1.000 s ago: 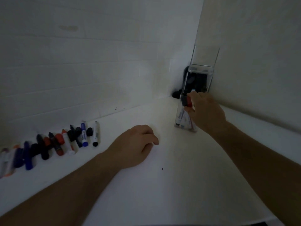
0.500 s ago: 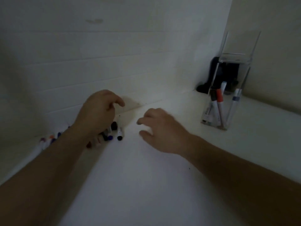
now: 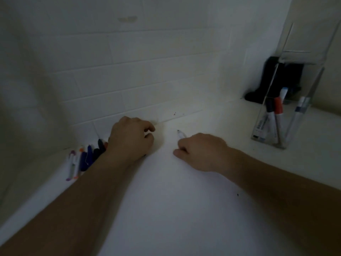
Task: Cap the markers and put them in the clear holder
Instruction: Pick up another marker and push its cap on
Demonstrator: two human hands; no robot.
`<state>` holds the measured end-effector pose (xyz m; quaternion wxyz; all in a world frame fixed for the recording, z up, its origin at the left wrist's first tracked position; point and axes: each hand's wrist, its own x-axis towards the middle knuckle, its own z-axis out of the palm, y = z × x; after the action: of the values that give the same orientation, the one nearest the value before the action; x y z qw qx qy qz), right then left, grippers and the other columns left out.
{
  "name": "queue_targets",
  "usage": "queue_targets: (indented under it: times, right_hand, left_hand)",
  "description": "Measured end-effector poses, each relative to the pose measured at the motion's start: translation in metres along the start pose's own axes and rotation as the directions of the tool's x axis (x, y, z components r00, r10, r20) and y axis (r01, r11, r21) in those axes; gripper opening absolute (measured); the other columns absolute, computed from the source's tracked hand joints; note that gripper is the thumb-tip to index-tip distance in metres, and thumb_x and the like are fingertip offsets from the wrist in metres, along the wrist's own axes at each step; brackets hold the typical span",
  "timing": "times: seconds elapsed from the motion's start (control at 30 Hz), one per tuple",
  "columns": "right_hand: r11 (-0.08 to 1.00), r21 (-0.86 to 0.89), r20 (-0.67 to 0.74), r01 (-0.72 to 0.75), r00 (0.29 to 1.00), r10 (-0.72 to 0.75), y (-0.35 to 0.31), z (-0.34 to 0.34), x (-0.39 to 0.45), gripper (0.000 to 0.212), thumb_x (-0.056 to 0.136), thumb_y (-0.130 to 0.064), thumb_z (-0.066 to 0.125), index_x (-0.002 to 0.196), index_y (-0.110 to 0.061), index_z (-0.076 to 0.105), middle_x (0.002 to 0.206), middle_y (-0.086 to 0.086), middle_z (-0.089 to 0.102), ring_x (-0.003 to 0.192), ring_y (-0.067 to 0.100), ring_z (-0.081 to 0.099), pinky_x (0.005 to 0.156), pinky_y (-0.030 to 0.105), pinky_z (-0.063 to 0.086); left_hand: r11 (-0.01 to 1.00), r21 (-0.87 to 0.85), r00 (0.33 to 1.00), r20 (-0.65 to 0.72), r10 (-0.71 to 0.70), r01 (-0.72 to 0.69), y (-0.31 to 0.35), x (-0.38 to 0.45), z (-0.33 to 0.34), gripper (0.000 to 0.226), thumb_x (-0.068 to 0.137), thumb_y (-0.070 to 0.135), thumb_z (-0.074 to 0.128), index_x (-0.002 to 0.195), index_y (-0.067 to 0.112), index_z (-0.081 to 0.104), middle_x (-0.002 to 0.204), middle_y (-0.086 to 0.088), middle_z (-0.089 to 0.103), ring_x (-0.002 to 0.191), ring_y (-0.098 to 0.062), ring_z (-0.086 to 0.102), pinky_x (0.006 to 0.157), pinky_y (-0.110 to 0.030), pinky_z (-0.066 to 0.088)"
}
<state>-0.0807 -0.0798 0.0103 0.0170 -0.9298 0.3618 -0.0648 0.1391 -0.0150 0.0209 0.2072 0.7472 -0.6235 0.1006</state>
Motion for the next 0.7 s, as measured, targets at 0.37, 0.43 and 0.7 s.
queue_targets:
  times: [0.37,0.43,0.7]
  right_hand:
    - [0.936,0.346,-0.282,-0.063,0.945,0.168,0.039,0.012,-0.034,0.032,0.086,-0.041,0.062,0.07,-0.029,0.038,0.062,-0.002,0.053,0.059,0.015,0.052,0.063,0.038,0.05]
    - [0.934,0.353,-0.268,-0.054,0.951,0.156,0.037,0.012,-0.035,0.033,0.087,-0.041,0.062,0.069,-0.03,0.037,0.062,-0.001,0.053,0.059,0.017,0.052,0.062,0.038,0.05]
    - [0.764,0.639,-0.266,-0.085,0.908,0.323,0.042,0.005,-0.032,0.024,0.103,-0.032,0.046,0.123,-0.037,0.034,0.078,0.001,0.064,0.063,0.019,0.061,0.056,0.032,0.046]
  left_hand:
    - [0.988,0.153,0.975,0.211,-0.066,0.033,0.009,-0.002,0.002,0.044,0.082,0.047,0.046,0.124,0.05,0.056,0.124,0.009,0.058,0.117,-0.025,0.037,0.095,-0.044,0.027]
    - [0.988,0.152,0.983,0.182,-0.028,0.0,0.01,-0.001,0.002,0.04,0.088,0.037,0.051,0.126,0.05,0.057,0.122,0.008,0.06,0.114,-0.026,0.039,0.093,-0.043,0.028]
    - [0.891,-0.455,1.0,-0.022,-0.019,0.006,0.043,-0.007,0.0,0.032,0.085,0.025,0.075,0.115,0.038,0.07,0.11,0.016,0.054,0.087,0.001,0.059,0.078,-0.005,0.037]
